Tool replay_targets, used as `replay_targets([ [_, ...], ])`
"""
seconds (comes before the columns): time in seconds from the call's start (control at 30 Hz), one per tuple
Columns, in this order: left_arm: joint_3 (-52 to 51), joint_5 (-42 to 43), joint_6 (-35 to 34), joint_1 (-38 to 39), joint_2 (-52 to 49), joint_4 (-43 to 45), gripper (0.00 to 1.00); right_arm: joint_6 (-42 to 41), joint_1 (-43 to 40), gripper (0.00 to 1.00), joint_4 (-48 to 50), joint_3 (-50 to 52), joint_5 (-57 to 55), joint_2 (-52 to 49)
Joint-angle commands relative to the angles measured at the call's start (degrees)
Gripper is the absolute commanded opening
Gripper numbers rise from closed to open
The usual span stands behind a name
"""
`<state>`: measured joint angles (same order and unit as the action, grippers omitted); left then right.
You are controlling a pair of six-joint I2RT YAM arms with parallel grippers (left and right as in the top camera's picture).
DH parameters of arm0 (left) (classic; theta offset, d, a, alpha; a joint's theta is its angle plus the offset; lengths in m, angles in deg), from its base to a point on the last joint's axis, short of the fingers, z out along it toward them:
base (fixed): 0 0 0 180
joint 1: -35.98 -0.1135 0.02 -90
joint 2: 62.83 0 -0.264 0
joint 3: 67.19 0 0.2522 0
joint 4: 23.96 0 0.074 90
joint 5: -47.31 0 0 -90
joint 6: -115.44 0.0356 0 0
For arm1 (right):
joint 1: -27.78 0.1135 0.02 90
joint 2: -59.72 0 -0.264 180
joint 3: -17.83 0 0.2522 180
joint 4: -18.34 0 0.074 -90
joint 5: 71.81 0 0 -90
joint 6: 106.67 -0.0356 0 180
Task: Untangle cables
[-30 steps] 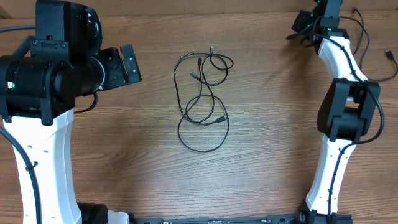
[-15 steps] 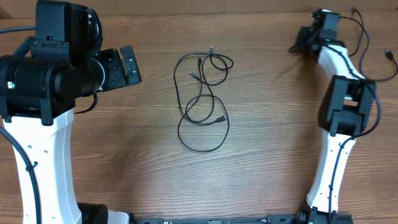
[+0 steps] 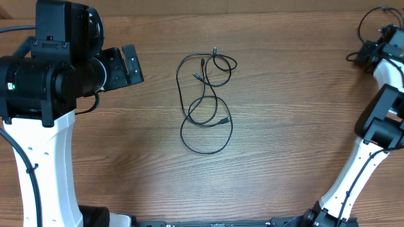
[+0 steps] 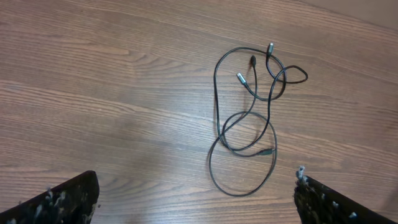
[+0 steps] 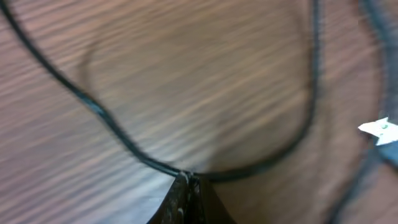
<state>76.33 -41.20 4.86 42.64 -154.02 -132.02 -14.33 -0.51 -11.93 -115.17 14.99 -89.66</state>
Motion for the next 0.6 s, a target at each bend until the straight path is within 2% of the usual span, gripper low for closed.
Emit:
replay_targets([
  [0.0, -0.1, -0.4, 0.4, -0.2, -0.3, 0.2, 1.0, 1.0, -2.1, 0.04, 0.7, -0.1, -1.9, -0.9],
  [0.2, -0.1, -0.4, -0.2, -0.2, -0.3, 0.0, 1.0, 0.7, -3.5, 0.04, -0.4, -0.3, -0.6, -0.4],
  [0.33, -0.1, -0.4, -0.2, -0.2, -0.3, 0.6, 1.0, -0.3, -1.1, 0.04, -3.6, -0.7, 1.3, 2.8],
  [0.47, -0.2, -0.4, -0.2, -0.2, -0.5, 0.6, 1.0, -15.3, 1.0, 0.04, -7.0, -0.8, 4.4, 7.9],
  [0.57, -0.2, -0.4, -0.2, -0.2, -0.5, 0.2, 1.0, -22.1, 1.9, 0.04, -11.3, -0.8, 6.1, 11.5],
])
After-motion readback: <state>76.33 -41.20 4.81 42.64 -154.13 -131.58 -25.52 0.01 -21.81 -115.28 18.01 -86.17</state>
